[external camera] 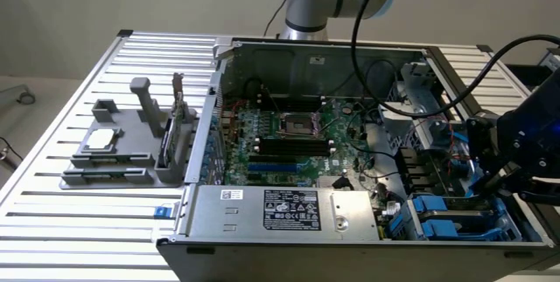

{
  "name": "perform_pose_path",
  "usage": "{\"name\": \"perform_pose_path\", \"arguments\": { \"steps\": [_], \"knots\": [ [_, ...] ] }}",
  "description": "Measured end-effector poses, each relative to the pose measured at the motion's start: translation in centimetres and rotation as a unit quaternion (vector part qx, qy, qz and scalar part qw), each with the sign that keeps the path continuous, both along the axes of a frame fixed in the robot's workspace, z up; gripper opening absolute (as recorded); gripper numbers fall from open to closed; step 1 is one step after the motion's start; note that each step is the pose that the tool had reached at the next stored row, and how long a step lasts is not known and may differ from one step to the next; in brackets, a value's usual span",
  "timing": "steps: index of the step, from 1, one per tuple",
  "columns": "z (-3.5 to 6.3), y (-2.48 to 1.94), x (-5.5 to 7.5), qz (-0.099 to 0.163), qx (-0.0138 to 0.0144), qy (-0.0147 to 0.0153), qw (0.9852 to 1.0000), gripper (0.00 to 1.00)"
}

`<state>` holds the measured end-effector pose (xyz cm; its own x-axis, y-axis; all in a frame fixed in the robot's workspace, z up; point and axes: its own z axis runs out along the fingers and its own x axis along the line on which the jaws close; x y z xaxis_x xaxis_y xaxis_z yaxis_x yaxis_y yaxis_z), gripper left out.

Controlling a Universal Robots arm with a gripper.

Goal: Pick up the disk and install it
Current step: 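Insert the first disk wire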

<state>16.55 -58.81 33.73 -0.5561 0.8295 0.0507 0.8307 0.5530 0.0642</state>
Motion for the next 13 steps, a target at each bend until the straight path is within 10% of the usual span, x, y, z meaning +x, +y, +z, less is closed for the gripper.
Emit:
{"name": "perform_pose_path", "arguments": {
  "steps": [8,13],
  "knots": [
    [0.21,0.01,-0.77,-0.007,0.0,0.0007,1.0,0.16],
    [0.22,0.03,-0.79,-0.024,-0.0001,0.0067,0.9997,0.16]
  ]
}}
